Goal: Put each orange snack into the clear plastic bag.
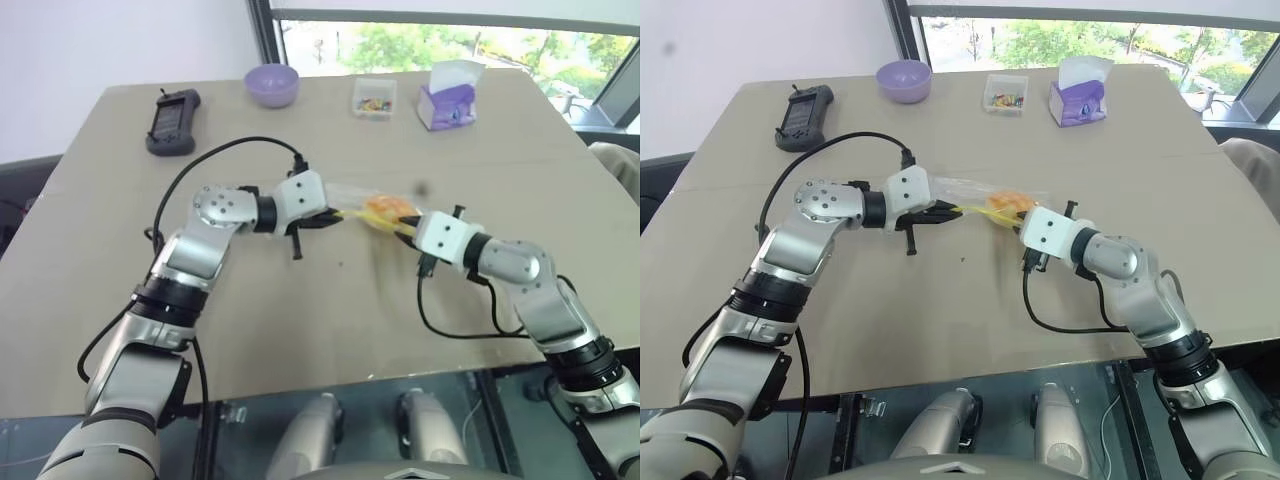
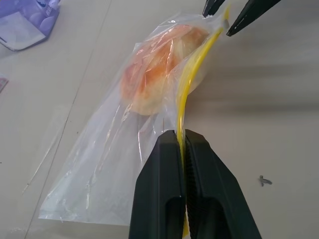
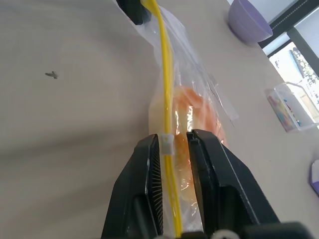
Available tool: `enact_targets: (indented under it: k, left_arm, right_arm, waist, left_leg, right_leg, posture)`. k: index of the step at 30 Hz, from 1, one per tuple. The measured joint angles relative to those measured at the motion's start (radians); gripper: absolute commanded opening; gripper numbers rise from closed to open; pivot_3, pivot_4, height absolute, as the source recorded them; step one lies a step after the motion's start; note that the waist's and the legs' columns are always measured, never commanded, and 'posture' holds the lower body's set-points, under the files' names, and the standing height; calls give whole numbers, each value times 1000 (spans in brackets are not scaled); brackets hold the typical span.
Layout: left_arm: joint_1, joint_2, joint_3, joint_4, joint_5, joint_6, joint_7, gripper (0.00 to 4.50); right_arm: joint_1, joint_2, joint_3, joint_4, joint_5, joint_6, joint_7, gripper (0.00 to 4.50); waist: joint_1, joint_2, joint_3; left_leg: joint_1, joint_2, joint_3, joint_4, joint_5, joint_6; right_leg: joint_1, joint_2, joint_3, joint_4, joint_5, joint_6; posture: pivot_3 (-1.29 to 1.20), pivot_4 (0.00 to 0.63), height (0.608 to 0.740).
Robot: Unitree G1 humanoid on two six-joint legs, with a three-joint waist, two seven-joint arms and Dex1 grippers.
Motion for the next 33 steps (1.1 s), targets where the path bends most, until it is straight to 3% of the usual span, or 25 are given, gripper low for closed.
enact_targets:
  k: [15,19,33]
  left_arm:
    - [0,0,0,0,-1,5,1,0]
    - [0,-1,0,0,-2,11,1,0]
    - [0,-4,3,-27,-2,22,2,0]
  right_arm:
    - [-1,8,4,10,-7,1,-2,998]
    - [-1,10,5,15,-8,1,-3,46]
    - [-1,4,5,18,-15,1,-9,46]
  waist:
    - [0,0,0]
    - [0,0,0]
    - [0,0,0]
  left_leg:
    - [0,0,0,0,0,0]
    - [0,0,0,0,0,0]
    - [0,0,0,0,0,0]
  right_leg:
    - [0,0,0,0,0,0]
    - [0,0,0,0,0,0]
    - [0,0,0,0,0,0]
  posture:
    - [0,150,740]
    - [0,150,740]
    - [0,150,740]
